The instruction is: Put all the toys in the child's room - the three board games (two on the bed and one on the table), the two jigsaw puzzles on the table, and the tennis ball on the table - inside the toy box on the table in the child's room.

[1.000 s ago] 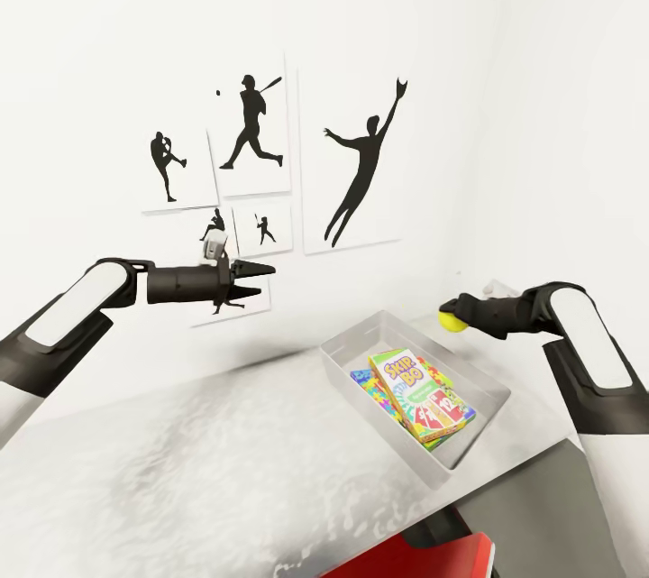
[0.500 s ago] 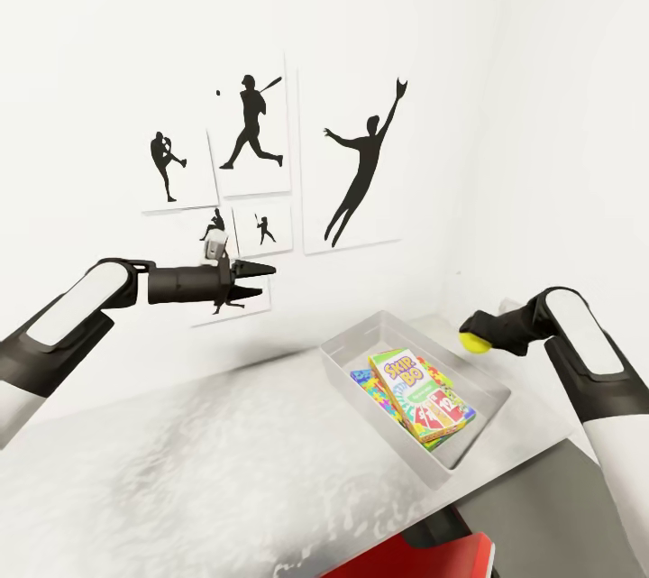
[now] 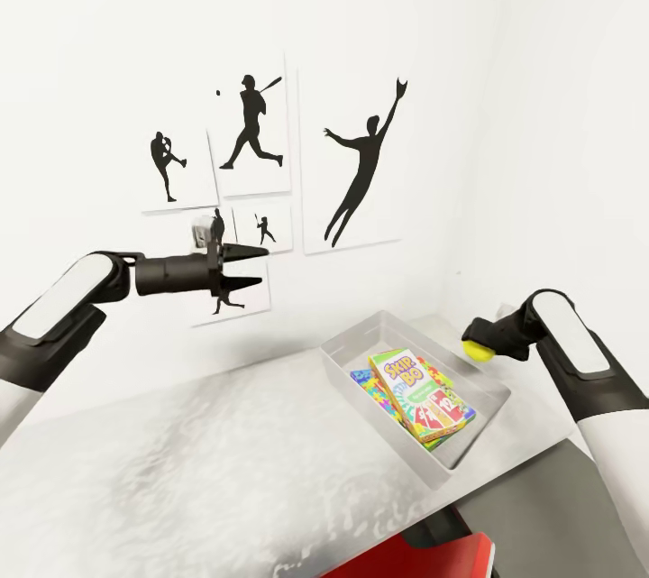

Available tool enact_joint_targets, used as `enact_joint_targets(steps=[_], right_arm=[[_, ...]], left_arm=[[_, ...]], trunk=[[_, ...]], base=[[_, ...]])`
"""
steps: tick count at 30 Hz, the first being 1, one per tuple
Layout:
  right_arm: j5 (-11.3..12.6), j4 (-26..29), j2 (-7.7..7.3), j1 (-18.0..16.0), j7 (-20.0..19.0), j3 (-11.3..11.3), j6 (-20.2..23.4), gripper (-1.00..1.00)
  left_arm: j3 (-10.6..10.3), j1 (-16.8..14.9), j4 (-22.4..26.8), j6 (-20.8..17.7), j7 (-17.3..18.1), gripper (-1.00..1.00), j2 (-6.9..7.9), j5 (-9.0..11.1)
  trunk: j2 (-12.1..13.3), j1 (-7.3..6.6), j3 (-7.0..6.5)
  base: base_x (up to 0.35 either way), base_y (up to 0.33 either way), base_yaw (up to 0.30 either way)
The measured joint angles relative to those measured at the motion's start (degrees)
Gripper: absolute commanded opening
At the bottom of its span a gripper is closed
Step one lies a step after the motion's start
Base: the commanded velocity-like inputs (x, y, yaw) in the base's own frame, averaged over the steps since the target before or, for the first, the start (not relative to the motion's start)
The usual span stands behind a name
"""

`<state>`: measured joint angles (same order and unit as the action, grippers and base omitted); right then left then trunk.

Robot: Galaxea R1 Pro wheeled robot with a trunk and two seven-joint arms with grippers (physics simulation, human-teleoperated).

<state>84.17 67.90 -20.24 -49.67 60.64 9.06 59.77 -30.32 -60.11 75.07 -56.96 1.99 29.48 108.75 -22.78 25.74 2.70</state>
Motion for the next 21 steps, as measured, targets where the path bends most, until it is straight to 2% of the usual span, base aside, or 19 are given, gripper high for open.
enact_joint_targets(steps=[4,6,15,21], right_arm=[[-4.22,-0.04,0.25,0.10,-0.20,-0.17,-0.01,-1.00],[-5.16,-0.02,0.36,0.15,-0.27,-0.21,-0.01,-1.00],[-5.82,0.46,0.48,0.51,-0.48,-0.19,-0.01,-1.00],[-5.76,0.60,0.57,0.52,-0.44,-0.48,-0.01,-1.00]], left_arm=[[0.40,0.00,0.00,-0.69,-0.05,1.00,0.00,1.46],[0.50,-0.03,0.00,-1.07,-0.07,1.00,0.00,1.66],[0.39,-0.09,0.00,-2.05,-0.08,1.00,-0.17,1.85],[0.11,-0.08,0.01,-2.08,-0.08,1.00,-0.16,1.90]], trunk=[[0.00,0.00,0.00],[0.00,0.00,0.00],[0.00,0.00,0.00],[0.01,0.00,0.30]], base=[[0.000,0.000,0.000],[0.000,0.000,0.000],[0.000,0.000,0.009],[0.000,0.000,0.137]])
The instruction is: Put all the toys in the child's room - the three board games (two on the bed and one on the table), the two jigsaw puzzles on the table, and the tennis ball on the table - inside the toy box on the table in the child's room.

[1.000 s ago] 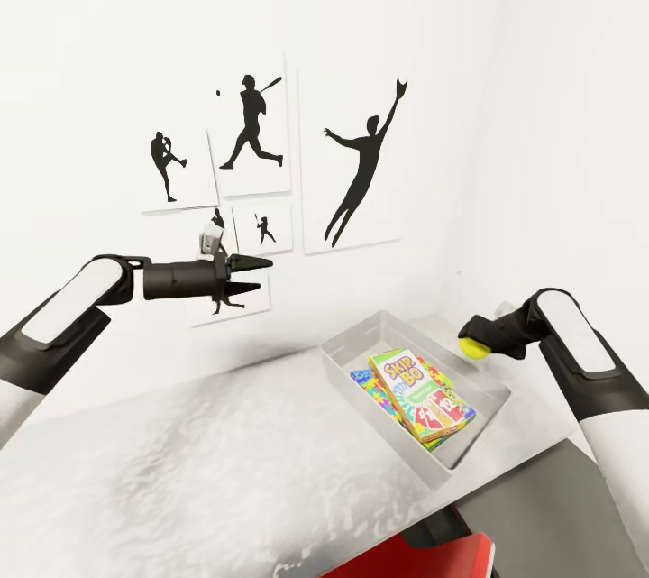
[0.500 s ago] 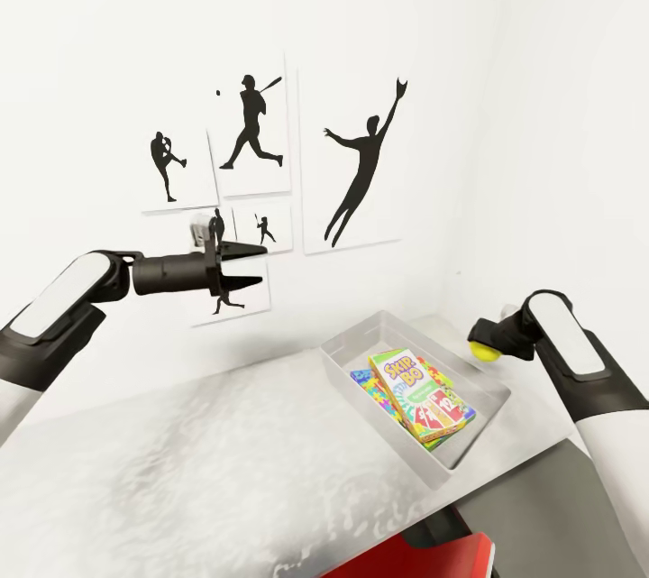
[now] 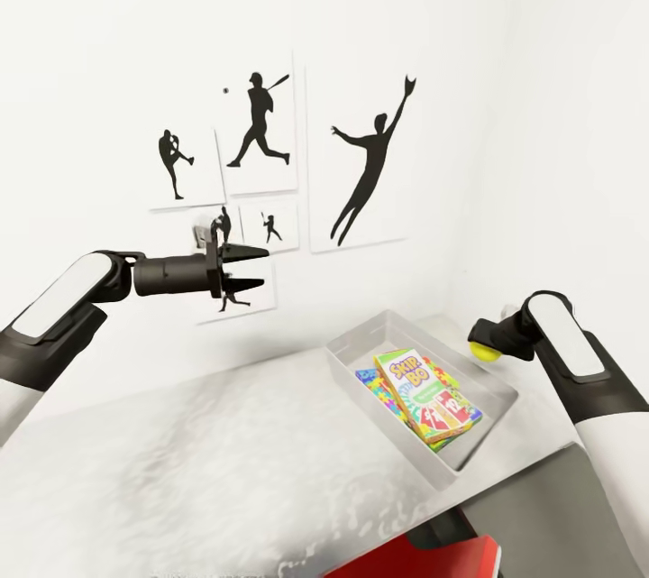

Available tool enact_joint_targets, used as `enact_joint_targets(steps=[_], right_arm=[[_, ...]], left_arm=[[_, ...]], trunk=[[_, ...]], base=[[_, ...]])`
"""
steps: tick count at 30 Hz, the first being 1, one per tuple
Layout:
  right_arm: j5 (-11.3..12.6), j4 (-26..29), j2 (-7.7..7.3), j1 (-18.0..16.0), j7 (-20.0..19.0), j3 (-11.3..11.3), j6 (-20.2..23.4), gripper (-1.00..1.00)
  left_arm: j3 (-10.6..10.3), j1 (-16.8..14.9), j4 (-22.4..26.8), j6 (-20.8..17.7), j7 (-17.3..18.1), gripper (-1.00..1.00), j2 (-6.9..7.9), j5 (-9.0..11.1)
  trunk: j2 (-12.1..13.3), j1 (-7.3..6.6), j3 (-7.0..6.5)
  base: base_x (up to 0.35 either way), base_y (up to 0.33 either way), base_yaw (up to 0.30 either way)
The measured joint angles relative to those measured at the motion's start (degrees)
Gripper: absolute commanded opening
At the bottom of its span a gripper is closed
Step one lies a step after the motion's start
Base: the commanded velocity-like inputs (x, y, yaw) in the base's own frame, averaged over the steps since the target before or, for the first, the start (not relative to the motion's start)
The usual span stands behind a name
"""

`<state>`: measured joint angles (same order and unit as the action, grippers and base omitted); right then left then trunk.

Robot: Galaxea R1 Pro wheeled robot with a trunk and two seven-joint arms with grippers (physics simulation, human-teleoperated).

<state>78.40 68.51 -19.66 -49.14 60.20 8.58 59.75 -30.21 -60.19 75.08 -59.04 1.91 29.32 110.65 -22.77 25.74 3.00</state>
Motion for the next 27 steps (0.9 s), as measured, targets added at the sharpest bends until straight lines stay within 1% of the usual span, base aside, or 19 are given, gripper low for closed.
enact_joint_targets(steps=[7,13,18,22,24,27], right_arm=[[0.05,-0.41,-0.04,-0.30,0.02,-0.14,0.00,-1.00],[0.23,-0.80,-0.78,-2.73,0.02,-0.43,0.00,-1.00],[0.25,-1.24,-2.20,-3.27,0.02,-0.56,0.00,-1.00],[0.36,-4.09,-2.60,-3.77,-0.02,-0.63,0.01,-1.00],[0.44,-7.53,-2.77,-4.65,-0.04,-0.66,0.02,-1.00],[0.53,-9.03,-2.81,-4.91,-0.06,-0.66,0.02,-1.00]], left_arm=[[-0.14,0.02,0.00,0.01,0.00,1.00,-0.08,-0.10],[-0.24,-0.01,-0.02,0.00,-0.02,1.00,-0.10,-0.22],[-0.27,0.04,-0.02,0.00,-0.06,1.00,-0.10,-0.26],[-0.30,0.03,-0.02,0.00,-0.08,1.00,-0.10,-0.30],[-0.26,0.00,-0.02,0.00,-0.08,1.00,-0.10,-0.26],[-0.28,0.02,-0.02,0.00,-0.08,1.00,-0.10,-0.31]], trunk=[[0.00,0.00,0.55],[0.00,0.00,1.10],[0.00,0.00,1.57],[0.00,0.00,1.94],[0.00,0.00,2.13],[0.00,0.00,2.41]], base=[[0.000,0.000,0.148],[0.000,0.000,0.021],[0.000,0.000,0.001],[0.000,0.000,0.000],[0.000,0.000,0.000],[0.000,0.000,0.000]])
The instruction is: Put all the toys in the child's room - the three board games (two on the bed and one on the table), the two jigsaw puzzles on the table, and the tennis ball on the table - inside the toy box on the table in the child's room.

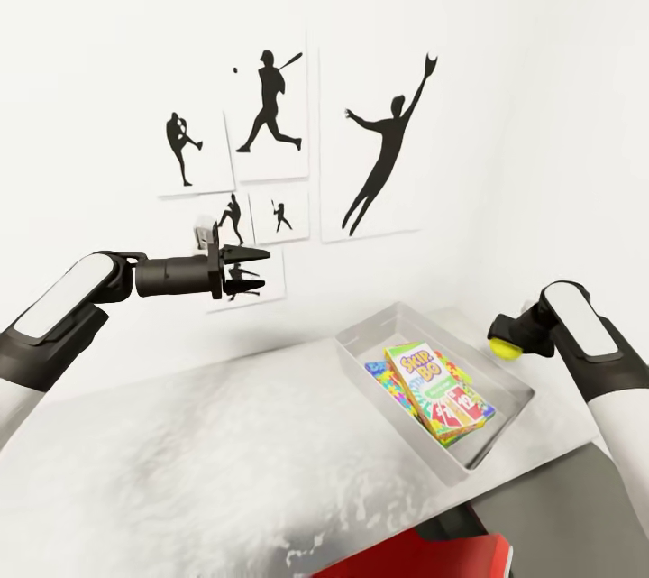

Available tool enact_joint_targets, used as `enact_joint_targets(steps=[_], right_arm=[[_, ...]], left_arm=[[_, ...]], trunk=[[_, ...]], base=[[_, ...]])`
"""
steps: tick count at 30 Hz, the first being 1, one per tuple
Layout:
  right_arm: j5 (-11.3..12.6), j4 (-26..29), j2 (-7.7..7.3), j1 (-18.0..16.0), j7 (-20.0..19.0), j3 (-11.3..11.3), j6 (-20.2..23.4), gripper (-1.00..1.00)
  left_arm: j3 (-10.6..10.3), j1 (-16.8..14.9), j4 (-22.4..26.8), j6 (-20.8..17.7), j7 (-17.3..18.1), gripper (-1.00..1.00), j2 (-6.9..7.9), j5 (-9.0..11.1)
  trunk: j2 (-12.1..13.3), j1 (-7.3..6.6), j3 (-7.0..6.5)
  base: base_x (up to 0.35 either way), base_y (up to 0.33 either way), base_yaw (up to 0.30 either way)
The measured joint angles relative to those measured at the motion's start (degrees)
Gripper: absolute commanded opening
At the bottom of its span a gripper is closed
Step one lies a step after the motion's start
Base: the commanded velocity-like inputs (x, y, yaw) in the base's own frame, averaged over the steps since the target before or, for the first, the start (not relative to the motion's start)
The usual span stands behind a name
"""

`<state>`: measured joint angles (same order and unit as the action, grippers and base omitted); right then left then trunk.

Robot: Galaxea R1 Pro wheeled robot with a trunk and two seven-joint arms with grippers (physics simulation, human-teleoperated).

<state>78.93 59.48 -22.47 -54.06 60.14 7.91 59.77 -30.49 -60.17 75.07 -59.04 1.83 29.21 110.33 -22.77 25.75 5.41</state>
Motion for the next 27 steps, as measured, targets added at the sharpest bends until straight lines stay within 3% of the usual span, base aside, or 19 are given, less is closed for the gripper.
enact_joint_targets(steps=[12,18,27], right_arm=[[0.07,-3.18,-0.05,-0.40,0.01,-0.02,0.01,-1.00],[0.14,-3.67,-0.99,-0.50,0.00,-0.02,0.01,-1.00],[0.09,-3.71,-1.18,-0.53,-0.15,-0.02,0.01,-1.00]], left_arm=[[-0.20,-0.01,0.00,0.00,-0.02,1.00,0.00,-0.17],[-0.23,0.00,0.00,0.00,-0.07,1.00,0.00,-0.31],[-0.23,0.06,0.00,0.00,-0.08,1.00,0.00,-0.46]], trunk=[[0.00,0.00,1.13],[-0.01,0.00,1.69],[-0.01,0.00,2.53]], base=[[0.000,0.000,0.000],[0.000,0.000,0.000],[0.000,0.000,0.000]])
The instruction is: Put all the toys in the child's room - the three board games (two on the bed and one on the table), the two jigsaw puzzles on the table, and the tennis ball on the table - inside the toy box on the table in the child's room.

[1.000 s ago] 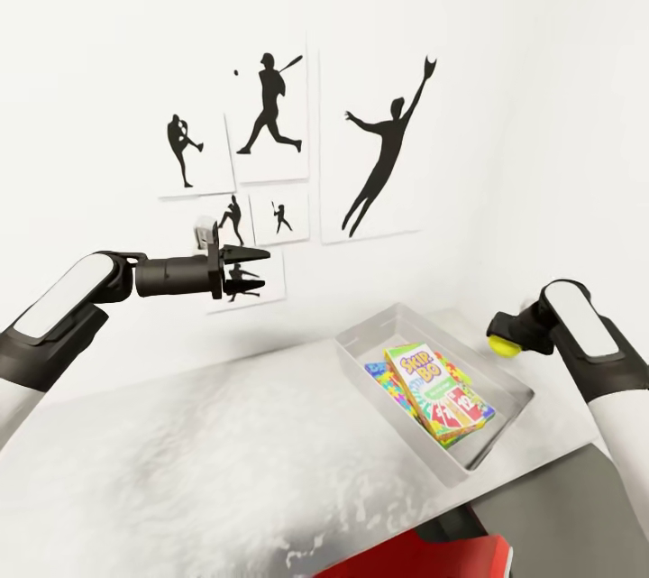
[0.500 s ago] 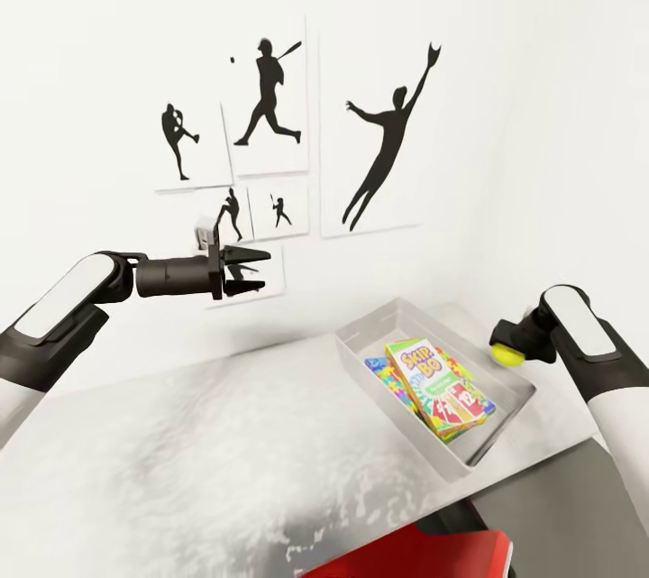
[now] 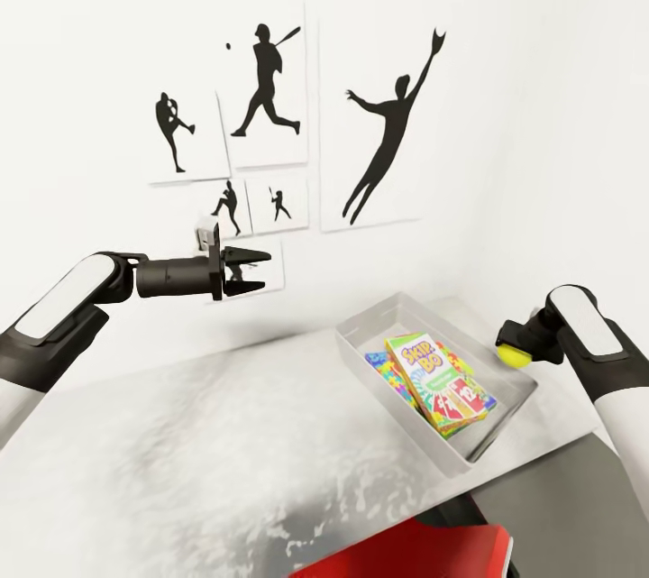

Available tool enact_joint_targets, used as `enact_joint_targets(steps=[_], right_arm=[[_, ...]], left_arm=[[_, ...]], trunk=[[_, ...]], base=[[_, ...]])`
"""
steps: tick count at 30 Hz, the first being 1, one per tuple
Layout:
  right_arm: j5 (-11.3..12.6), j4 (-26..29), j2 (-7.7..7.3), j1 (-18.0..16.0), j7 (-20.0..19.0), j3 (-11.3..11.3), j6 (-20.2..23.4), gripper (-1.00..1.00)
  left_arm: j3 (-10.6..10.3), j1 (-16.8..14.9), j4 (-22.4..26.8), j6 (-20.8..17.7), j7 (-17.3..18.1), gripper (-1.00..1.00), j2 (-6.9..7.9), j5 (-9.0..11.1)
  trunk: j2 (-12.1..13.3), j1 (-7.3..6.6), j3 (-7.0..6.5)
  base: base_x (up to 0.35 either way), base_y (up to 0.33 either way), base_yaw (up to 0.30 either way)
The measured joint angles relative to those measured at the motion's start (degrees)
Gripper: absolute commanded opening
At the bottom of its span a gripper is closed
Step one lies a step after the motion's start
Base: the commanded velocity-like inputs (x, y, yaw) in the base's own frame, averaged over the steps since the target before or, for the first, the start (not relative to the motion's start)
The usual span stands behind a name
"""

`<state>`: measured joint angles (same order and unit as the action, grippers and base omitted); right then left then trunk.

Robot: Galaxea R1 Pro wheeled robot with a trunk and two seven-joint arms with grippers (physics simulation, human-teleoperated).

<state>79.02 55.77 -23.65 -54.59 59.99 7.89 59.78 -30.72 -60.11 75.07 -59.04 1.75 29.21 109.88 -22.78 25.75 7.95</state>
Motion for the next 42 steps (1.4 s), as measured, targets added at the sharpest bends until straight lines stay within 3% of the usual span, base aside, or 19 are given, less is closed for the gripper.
enact_joint_targets(steps=[42], right_arm=[[-0.35,-0.04,-0.02,-1.14,-0.20,0.00,0.00,-1.00]], left_arm=[[0.01,-0.01,0.00,0.08,-0.01,1.00,0.00,-0.01]], trunk=[[-0.01,0.00,3.94]], base=[[0.000,0.000,0.000]])
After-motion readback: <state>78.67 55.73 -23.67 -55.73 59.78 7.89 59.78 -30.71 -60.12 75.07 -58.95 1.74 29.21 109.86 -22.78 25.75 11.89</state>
